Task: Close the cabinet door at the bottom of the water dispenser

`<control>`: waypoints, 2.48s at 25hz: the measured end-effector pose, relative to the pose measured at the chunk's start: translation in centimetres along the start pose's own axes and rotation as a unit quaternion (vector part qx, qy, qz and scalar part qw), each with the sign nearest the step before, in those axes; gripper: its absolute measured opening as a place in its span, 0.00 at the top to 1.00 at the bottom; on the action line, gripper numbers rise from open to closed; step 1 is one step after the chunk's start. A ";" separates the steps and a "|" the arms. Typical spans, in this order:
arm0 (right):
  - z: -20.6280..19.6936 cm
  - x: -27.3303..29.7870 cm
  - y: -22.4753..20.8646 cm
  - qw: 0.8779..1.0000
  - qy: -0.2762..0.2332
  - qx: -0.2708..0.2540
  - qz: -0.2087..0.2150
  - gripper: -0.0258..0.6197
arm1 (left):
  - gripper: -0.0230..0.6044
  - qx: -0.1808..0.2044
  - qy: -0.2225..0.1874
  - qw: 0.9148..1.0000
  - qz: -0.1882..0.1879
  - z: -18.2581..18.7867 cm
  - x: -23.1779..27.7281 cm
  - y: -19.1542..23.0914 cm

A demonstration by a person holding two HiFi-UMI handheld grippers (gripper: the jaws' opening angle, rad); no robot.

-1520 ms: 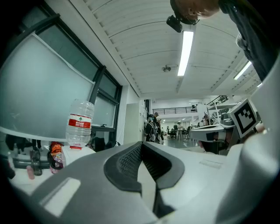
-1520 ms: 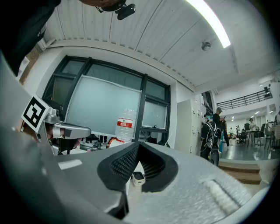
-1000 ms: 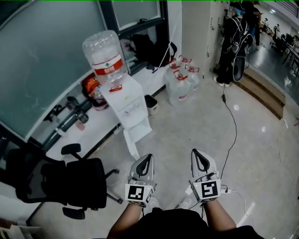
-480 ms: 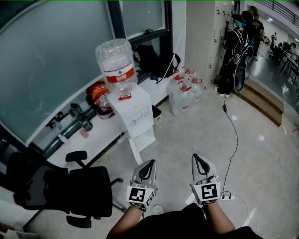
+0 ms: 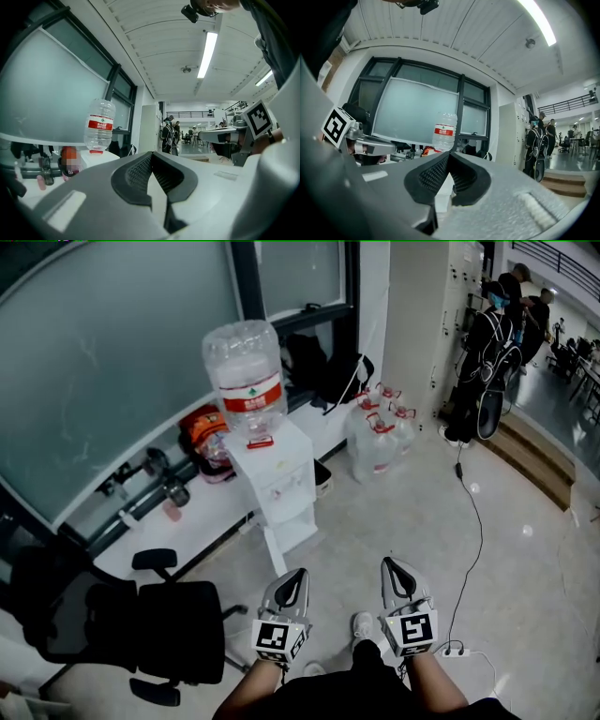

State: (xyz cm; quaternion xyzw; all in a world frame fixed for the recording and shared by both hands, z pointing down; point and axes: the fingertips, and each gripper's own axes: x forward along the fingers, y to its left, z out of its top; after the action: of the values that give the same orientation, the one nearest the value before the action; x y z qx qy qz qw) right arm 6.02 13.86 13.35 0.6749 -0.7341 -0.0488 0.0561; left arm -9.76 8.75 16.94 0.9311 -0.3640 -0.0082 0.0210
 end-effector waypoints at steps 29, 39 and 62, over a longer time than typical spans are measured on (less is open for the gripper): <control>-3.8 19.7 -9.3 0.983 0.011 0.009 0.185 0.96 | 0.93 -0.041 0.014 0.976 0.213 -1.6 12.9 8.0; -5.2 23.1 -6.5 0.971 0.031 0.005 0.236 0.96 | 0.93 -0.052 0.051 0.967 0.244 -4.9 12.0 10.0; -20.6 30.1 3.5 0.964 0.090 -0.002 0.250 0.96 | 0.93 -0.049 0.131 0.956 0.260 -22.3 9.6 19.7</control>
State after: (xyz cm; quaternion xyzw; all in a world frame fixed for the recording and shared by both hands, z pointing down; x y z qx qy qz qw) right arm 3.10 -15.72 34.79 0.4719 -0.8711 0.0261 0.1338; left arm -15.40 -11.45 40.06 0.7952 -0.5865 0.1012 0.1156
